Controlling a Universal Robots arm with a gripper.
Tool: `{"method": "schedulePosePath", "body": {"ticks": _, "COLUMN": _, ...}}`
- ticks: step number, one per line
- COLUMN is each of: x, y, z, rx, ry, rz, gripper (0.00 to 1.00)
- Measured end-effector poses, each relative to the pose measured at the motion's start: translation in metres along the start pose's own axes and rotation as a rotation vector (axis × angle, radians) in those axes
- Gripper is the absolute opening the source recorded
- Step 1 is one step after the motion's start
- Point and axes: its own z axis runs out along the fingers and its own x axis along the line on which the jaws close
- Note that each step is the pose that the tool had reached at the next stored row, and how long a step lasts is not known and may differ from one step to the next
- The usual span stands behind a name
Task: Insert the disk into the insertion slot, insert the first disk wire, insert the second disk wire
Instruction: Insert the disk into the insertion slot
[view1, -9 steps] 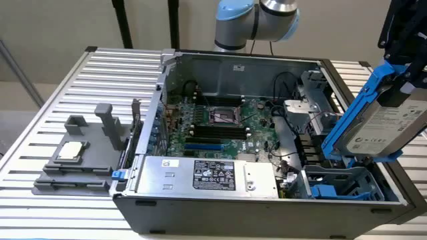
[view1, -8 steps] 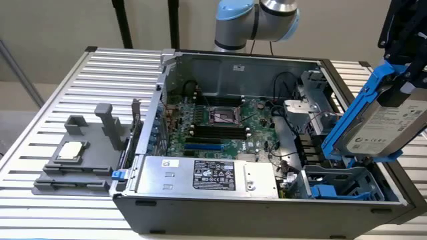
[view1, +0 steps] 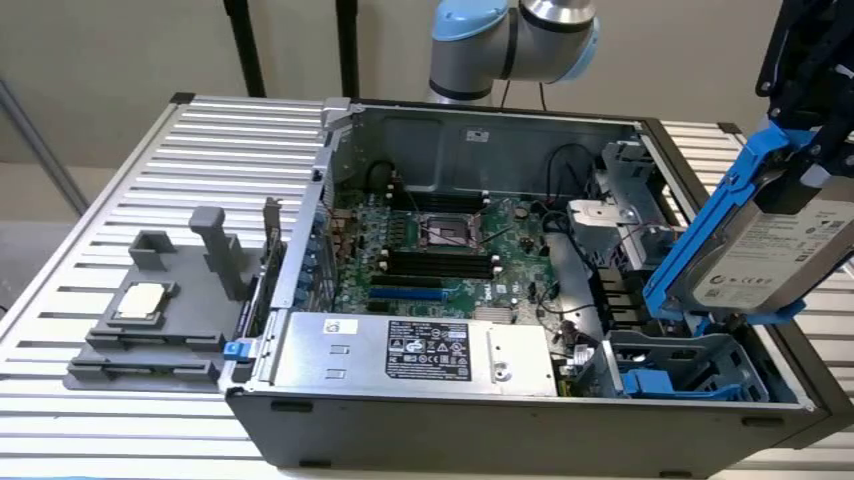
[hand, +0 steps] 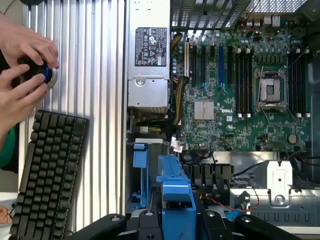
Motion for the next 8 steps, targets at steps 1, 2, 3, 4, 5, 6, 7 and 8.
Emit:
{"method": "schedulePosePath", "body": {"ticks": 1, "x": 0.0, "y": 0.0, "z": 0.0, "rx": 0.0, "ry": 0.0, "rz": 0.0, "gripper": 0.32}}
{"method": "schedulePosePath", "body": {"ticks": 2, "x": 0.0, "y": 0.0, "z": 0.0, "rx": 0.0, "ry": 0.0, "rz": 0.0, "gripper": 0.32}}
{"method": "schedulePosePath", "body": {"ticks": 3, "x": 0.0, "y": 0.0, "z": 0.0, "rx": 0.0, "ry": 0.0, "rz": 0.0, "gripper": 0.32}}
{"method": "schedulePosePath", "body": {"ticks": 4, "x": 0.0, "y": 0.0, "z": 0.0, "rx": 0.0, "ry": 0.0001, "rz": 0.0, "gripper": 0.32}}
{"method": "schedulePosePath", "body": {"ticks": 5, "x": -0.0001, "y": -0.0001, "z": 0.0005, "rx": 0.0, "ry": 0.0004, "rz": 0.0, "gripper": 0.32}}
{"method": "schedulePosePath", "body": {"ticks": 6, "x": -0.0001, "y": -0.0001, "z": 0.0019, "rx": 0.0, "ry": 0.0004, "rz": 0.0, "gripper": 0.32}}
{"method": "schedulePosePath", "body": {"ticks": 7, "x": -0.0001, "y": -0.0002, "z": 0.0037, "rx": 0.0, "ry": 0.0002, "rz": 0.0, "gripper": 0.32}}
{"method": "schedulePosePath", "body": {"ticks": 8, "x": -0.0001, "y": -0.0003, "z": 0.0056, "rx": 0.0, "ry": 0.0003, "rz": 0.0, "gripper": 0.32}}
